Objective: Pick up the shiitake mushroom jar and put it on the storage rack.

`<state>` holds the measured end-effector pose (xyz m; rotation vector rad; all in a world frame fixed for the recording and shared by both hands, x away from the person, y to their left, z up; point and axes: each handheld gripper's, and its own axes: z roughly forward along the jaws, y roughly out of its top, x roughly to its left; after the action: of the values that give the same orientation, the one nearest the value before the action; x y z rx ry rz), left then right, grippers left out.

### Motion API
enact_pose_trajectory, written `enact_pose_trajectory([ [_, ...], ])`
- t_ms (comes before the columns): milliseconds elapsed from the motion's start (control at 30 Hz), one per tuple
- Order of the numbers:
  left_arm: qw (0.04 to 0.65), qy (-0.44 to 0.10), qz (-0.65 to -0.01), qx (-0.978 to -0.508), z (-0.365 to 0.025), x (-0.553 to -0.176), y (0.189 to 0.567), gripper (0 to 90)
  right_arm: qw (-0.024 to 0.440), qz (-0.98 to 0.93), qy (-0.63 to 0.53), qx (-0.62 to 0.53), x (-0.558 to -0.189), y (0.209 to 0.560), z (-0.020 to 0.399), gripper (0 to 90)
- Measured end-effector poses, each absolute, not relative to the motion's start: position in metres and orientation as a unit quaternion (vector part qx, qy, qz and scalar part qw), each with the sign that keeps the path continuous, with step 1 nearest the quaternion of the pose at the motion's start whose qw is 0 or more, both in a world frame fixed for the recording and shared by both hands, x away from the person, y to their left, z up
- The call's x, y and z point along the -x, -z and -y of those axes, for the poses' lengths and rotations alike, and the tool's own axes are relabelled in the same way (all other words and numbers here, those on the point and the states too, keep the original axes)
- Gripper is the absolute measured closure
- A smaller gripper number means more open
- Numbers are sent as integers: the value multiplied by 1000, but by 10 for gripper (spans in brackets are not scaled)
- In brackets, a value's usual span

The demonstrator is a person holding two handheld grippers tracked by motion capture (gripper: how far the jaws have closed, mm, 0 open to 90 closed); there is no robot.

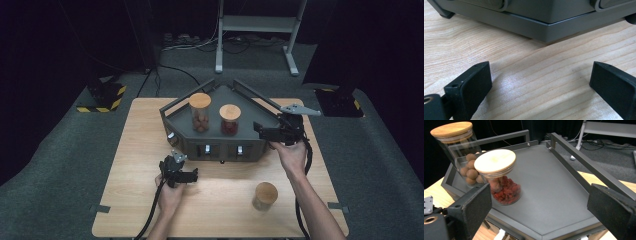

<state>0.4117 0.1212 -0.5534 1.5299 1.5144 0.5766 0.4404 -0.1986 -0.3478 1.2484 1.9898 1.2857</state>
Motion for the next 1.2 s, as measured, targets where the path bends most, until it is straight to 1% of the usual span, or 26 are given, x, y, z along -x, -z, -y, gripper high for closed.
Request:
enact_pose_trajectory([
  [133, 442, -232, -610, -615, -121, -412, 553, 38, 234, -721, -466, -457, -437, 349, 203, 48],
  [533, 442, -232, -610, -616, -121, -412, 553, 38, 229, -716, -473, -459, -431, 352, 211, 45],
  [767, 442, -232, -610, -615, -121, -412, 553, 38, 240, -714, -478, -452, -425, 354, 212, 40],
  [1200, 442, -232, -610, -615, -121, -412, 553, 38, 235, -707, -487, -456, -418, 363, 223, 36],
])
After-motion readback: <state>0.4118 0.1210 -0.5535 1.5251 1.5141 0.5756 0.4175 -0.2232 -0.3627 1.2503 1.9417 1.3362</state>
